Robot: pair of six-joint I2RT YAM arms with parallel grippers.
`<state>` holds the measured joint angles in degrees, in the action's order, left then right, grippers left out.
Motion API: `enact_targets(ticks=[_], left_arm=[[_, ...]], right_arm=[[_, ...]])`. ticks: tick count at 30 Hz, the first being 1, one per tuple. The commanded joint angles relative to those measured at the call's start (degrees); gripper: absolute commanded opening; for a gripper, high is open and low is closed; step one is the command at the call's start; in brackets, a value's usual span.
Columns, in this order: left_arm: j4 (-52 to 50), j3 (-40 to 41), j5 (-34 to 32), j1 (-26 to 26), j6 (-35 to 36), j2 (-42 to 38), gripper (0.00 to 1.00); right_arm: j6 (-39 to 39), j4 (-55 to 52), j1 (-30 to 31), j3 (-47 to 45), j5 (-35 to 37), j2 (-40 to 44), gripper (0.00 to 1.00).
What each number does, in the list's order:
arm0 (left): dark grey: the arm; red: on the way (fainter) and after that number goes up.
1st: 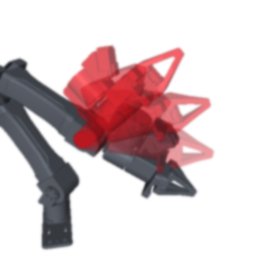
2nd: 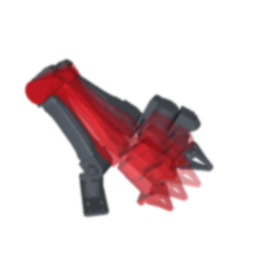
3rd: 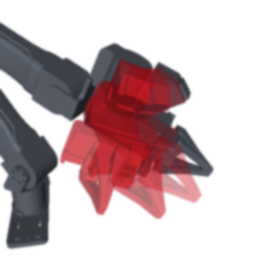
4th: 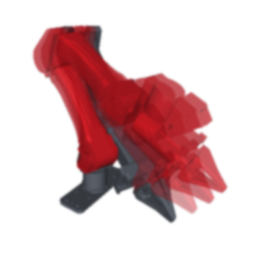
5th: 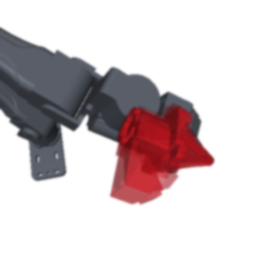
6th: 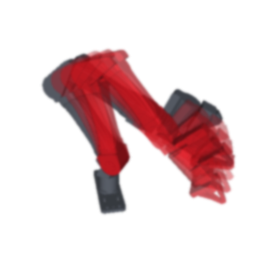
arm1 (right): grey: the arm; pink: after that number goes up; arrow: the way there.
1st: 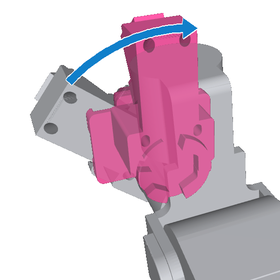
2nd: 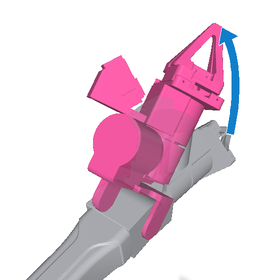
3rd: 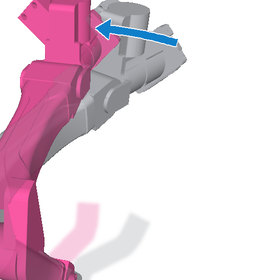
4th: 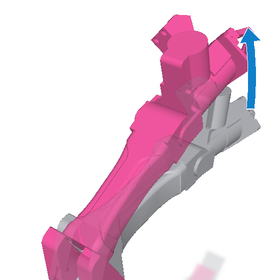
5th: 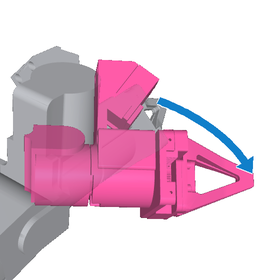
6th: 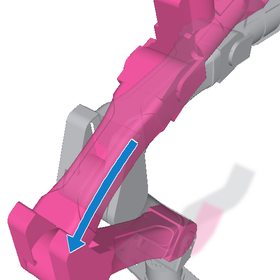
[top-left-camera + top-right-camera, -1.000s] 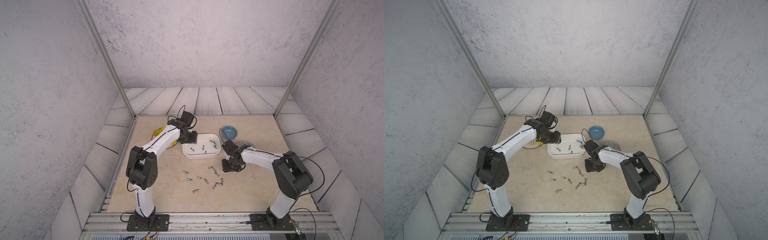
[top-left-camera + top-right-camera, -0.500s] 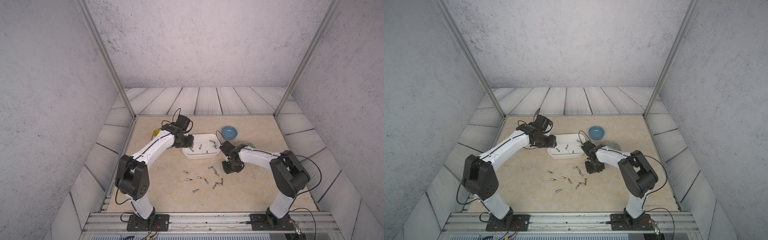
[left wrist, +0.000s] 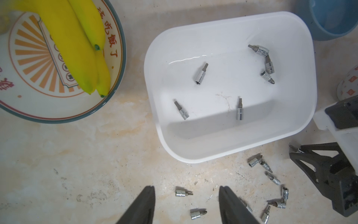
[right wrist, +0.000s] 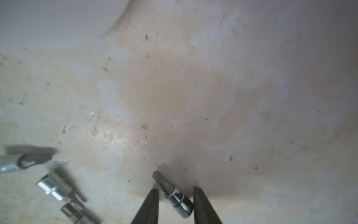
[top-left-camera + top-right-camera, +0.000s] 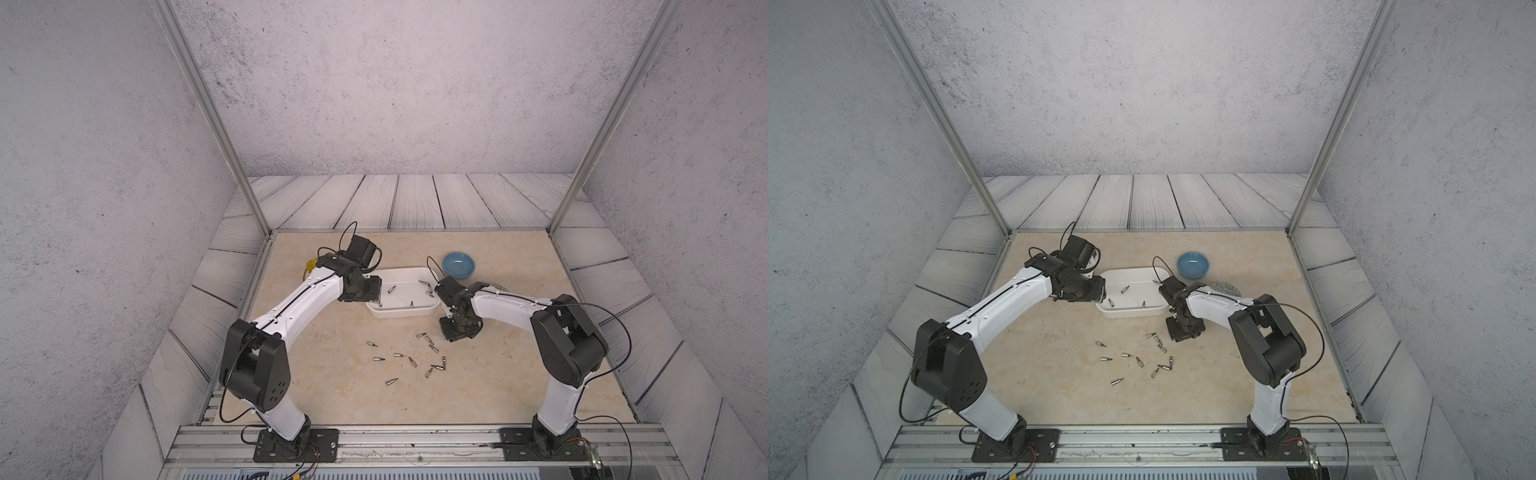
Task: Put the bit on the desktop into the storage box
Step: Pick up the screwdriver bit from the center of the board, then place the screwdriver bit in the storage box.
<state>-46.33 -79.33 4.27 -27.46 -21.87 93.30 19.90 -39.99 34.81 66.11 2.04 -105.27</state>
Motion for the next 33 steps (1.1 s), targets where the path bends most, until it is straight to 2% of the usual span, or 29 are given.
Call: enact_targets(ticks=[1, 6, 10, 13, 18, 25, 28, 33], left_arm=[[-0.96, 1.80, -0.67, 0.31, -0.35, -2.52, 0.59], [-0.69, 4.97, -0.17, 0.31, -0.68, -4.50, 0.59], [0.08, 7.82, 0.72, 0.31, -1.25, -6.24, 0.59], [0.86, 10.28, 1.43, 0.26, -1.92, -7.57, 0.59], [3.13, 15.30, 3.26, 0.13, -3.01, -9.94, 0.59], [5.16, 21.43, 4.05, -0.55, -4.75, -12.31, 0.59], [6.48, 23.97, 4.25, -1.42, -6.17, -13.34, 0.59], [7.81, 27.21, 3.54, -3.30, -8.50, -14.33, 0.59]], right_arm=[[-0.33, -1.32, 0.08, -0.43, -0.30, -1.87, 0.29], [-0.30, -1.23, 0.08, -1.06, -0.76, -1.86, 0.18], [-0.38, -1.41, 0.09, -1.16, -0.55, -1.26, 0.05], [-0.12, -2.58, 0.08, -0.65, 0.00, 0.39, 0.01], [0.29, -7.02, 0.13, 2.21, 0.62, 5.70, 0.00], [-0.27, -13.07, 0.09, 12.10, 4.42, 11.23, 0.00], [-2.08, -13.05, 0.09, 18.50, 3.98, 8.75, 0.00], [-4.04, -17.14, 0.08, 33.69, 1.35, -2.06, 0.00]])
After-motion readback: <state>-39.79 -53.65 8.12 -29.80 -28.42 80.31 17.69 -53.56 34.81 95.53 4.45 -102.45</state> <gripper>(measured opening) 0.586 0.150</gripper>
